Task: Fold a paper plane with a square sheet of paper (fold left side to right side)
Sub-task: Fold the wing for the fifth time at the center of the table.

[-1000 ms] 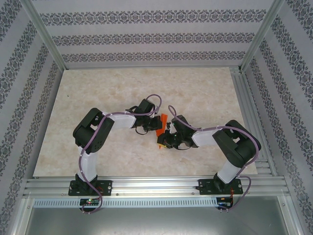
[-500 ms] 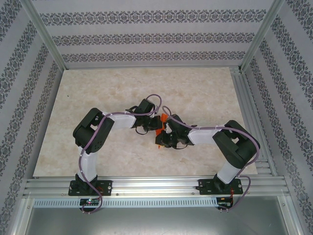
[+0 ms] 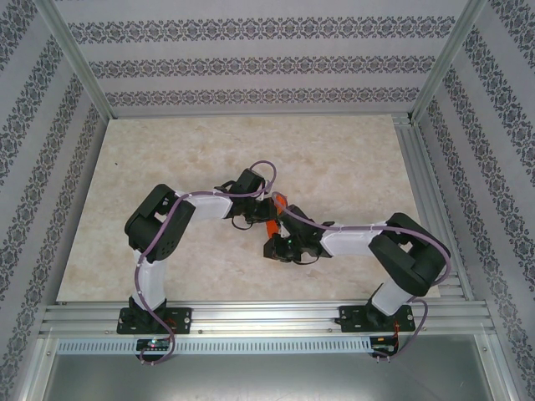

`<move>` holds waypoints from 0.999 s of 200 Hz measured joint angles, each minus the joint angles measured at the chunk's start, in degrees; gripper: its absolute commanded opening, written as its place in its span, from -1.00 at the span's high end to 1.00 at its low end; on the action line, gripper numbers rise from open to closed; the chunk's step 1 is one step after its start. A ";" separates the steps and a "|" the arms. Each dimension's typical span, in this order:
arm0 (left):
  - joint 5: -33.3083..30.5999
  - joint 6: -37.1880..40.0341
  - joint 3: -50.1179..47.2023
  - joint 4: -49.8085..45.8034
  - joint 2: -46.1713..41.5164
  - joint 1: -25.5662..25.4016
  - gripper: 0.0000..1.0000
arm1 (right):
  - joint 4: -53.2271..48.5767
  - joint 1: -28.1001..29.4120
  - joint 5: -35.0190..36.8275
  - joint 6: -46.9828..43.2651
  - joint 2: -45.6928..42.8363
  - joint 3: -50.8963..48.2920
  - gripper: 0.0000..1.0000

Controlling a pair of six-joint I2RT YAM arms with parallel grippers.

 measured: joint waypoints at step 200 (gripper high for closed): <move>0.04 0.00 -0.02 0.00 -0.02 0.00 0.94 | -0.72 -23.50 -6.40 -5.46 11.78 18.43 0.72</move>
